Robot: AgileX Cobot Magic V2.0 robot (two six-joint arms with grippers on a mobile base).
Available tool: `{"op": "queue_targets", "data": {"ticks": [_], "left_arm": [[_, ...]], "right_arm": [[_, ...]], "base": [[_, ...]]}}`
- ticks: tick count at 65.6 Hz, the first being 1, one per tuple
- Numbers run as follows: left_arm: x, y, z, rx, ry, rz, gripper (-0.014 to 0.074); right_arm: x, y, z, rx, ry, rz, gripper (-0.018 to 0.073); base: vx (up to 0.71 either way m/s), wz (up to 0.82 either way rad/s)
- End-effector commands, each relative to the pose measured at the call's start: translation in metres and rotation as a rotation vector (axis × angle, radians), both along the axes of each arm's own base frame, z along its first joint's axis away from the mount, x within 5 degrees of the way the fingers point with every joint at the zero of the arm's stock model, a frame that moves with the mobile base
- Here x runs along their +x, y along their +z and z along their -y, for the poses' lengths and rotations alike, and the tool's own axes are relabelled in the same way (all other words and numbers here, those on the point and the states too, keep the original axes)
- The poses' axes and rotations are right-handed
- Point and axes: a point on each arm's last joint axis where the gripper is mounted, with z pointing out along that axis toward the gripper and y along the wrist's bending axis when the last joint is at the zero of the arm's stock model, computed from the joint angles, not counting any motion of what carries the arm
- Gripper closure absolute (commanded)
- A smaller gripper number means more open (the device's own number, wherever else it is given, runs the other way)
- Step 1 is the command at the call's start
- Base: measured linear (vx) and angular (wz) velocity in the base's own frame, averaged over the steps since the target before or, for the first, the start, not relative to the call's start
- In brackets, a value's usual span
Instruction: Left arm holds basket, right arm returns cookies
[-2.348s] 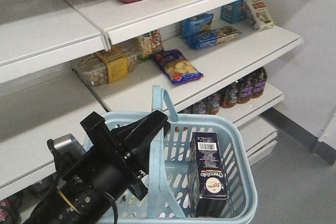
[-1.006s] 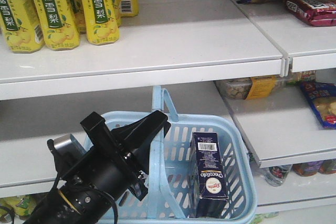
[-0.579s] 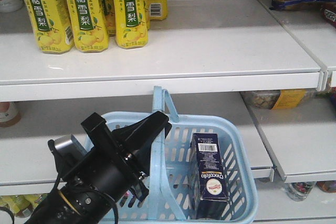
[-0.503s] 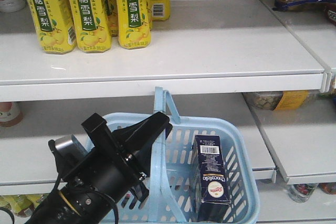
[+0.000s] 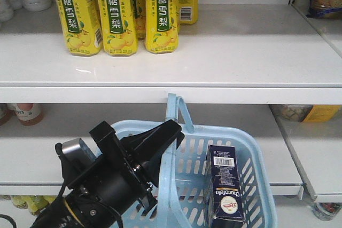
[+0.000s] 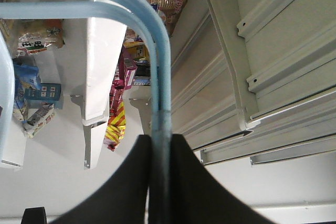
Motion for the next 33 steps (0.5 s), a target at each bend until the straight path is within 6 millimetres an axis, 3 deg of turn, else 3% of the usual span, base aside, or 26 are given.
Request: {"op": "queue_targets", "data": {"ticks": [1, 33], "left_arm": [[-0.0005, 0.0397, -0.0139, -0.265, 0.094, 0.206, 0.0599], [-0.0005, 0.0397, -0.0139, -0.265, 0.094, 0.206, 0.0599]], "right_arm": [[0.0002, 0.0010, -0.0002, -0.014, 0.002, 0.064, 0.0568], [0.0002, 0.0010, -0.0002, -0.014, 0.002, 0.064, 0.0568]], "base": [[0.03, 0.14], [0.01, 0.06]]}}
